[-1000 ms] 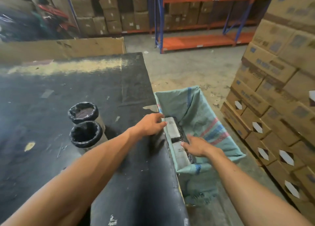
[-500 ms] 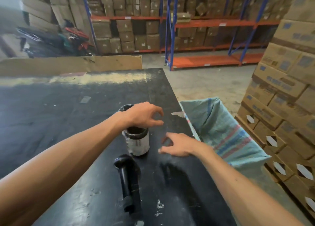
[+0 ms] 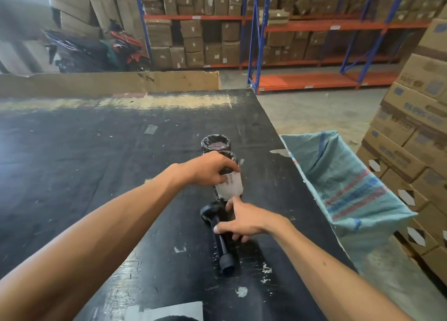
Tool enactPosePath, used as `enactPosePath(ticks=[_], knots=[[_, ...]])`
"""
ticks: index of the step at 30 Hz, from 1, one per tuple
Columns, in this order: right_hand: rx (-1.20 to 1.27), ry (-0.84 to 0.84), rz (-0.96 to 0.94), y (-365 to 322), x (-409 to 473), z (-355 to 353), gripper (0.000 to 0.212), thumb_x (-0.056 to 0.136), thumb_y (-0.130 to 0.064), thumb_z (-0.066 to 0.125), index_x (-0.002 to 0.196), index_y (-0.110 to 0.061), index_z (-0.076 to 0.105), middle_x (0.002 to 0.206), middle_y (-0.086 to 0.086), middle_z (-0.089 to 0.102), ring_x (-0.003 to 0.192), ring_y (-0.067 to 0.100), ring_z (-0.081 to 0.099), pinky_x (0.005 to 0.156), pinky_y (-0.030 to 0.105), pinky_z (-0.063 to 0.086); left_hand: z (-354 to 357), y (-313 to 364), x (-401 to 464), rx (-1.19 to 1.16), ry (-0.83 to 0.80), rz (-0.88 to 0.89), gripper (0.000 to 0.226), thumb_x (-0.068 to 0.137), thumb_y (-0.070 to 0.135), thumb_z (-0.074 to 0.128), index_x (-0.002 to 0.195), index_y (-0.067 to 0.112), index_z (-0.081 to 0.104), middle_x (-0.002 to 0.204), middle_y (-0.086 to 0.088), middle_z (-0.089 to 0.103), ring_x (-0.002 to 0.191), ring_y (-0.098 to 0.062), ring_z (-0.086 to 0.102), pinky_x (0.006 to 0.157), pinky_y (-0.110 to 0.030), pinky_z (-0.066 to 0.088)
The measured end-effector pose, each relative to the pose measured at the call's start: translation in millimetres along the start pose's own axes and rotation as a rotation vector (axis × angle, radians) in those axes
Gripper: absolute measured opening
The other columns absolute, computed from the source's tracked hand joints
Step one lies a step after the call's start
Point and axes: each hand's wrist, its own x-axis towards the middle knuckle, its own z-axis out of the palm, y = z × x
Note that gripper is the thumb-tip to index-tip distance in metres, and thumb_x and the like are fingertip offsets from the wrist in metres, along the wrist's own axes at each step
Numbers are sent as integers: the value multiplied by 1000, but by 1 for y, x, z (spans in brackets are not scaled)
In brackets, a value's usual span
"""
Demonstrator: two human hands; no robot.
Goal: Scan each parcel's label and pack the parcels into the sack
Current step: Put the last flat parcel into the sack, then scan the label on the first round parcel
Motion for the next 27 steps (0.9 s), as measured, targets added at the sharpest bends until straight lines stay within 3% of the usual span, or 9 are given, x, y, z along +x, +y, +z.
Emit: enactPosePath(ticks=[3,5,8,11,14,16,18,22,27], knots=[[116,26,9,-4,3,11,85,76,-59,80,134,-29,26,109,10,73,89,23,81,78,45,68,-4,-12,-21,-137,168,-63,43,83,3,69,124,15,71,85,21,65,73,8,56,66,-2,35],[167,108,-12,-11,4,15,84,75,-58,81,130,-28,25,118,9,67,88,25,79,70,42,68,-7,-20,-36,-227,265,-135,41,81,6,71,121,18,72,75,22,60,67,8,56,64,-7,38],[94,208,-22,-22,9,22,81,76,-60,80,129,-28,27,125,5,58,90,26,71,69,37,61,-10,-30,-59,-417,384,-241,40,79,9,74,115,23,74,85,17,68,72,2,63,66,-15,49],[69,263,-10,-26,15,32,68,84,-46,78,130,-29,31,123,2,57,94,20,65,69,31,52,-9,-38,-80,-593,522,-324,36,77,11,75,110,26,74,95,12,74,86,-8,70,74,-31,60],[132,303,-23,-29,17,35,59,85,-39,76,131,-34,39,114,-3,63,86,6,60,62,21,44,-9,-45,-98,-724,659,-425,36,72,16,75,104,32,73,95,8,76,86,-12,71,79,-42,62],[204,336,-51,-35,17,31,53,84,-37,75,128,-36,46,105,-10,65,91,6,62,70,24,48,-8,-50,-109,-790,722,-490,39,70,18,79,106,32,72,95,5,76,86,-14,73,81,-46,62],[302,371,-90,-44,16,23,44,85,-31,75,124,-32,53,101,-10,71,96,11,67,83,31,55,-7,-53,-119,-799,756,-532,50,67,20,86,114,29,70,99,2,76,91,-15,74,83,-45,62],[568,367,-230,-64,11,-1,32,90,-9,66,118,-23,59,84,-3,82,59,10,68,55,25,55,-5,-57,-135,-696,788,-589,60,68,18,89,122,23,64,109,5,72,97,-10,71,89,-38,61],[715,344,-326,-85,6,-29,32,94,-9,60,118,-30,54,67,-4,75,51,15,63,48,29,55,-4,-56,-143,-603,854,-631,51,72,-2,77,115,24,65,104,4,70,94,-15,69,85,-43,60]])
